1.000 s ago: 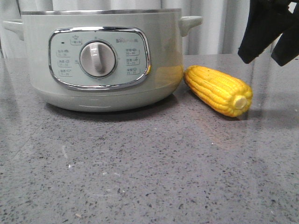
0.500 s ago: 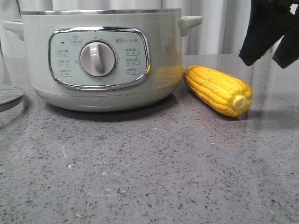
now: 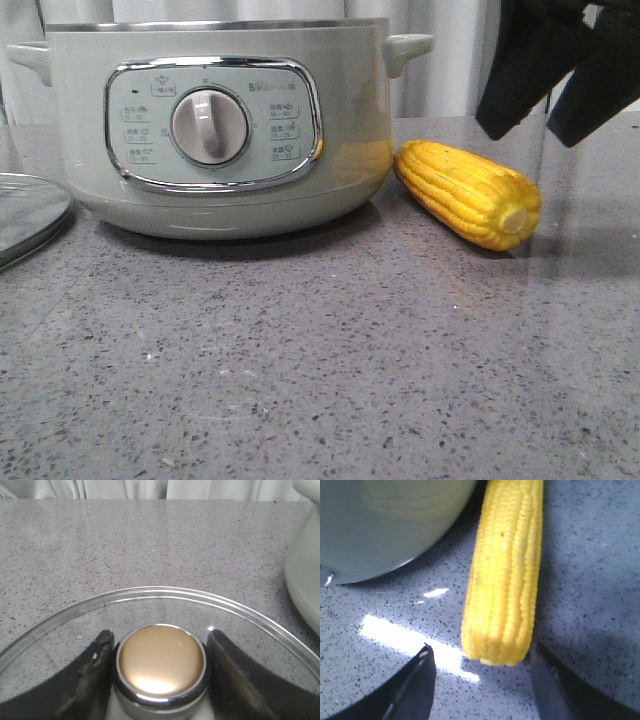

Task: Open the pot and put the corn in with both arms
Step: 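Grasp the yellow corn cob with the right gripper, then lift the corn and carry it over the open pot with the right gripper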

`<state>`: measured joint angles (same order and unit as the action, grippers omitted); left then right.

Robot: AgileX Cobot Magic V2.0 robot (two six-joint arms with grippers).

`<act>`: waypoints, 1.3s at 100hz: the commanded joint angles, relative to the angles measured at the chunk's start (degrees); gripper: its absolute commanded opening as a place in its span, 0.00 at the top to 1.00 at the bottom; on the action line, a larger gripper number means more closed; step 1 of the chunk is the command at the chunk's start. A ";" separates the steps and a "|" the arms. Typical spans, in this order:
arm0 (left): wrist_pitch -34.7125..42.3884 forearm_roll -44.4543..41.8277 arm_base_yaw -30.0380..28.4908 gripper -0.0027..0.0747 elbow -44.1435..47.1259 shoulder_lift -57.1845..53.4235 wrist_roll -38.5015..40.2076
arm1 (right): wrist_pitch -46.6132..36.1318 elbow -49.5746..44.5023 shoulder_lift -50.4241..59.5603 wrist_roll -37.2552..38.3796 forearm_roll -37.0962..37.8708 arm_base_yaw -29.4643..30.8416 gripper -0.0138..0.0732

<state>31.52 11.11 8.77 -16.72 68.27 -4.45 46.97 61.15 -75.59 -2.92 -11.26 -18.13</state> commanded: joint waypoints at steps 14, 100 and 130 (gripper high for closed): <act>6.18 -1.40 0.35 0.54 -1.88 -0.78 0.48 | -3.06 3.29 -0.78 -0.31 -0.74 -0.12 0.42; 6.78 -1.40 0.35 0.48 -1.88 -1.35 0.48 | -0.97 3.27 -9.02 0.74 -0.04 0.23 0.92; 7.11 -1.40 0.35 0.99 -1.88 -5.50 0.48 | 1.81 3.27 -1.07 1.01 0.31 0.23 0.91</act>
<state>33.72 9.86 8.81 -16.97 64.96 -4.39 49.96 62.91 -81.76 -2.10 -10.99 -18.40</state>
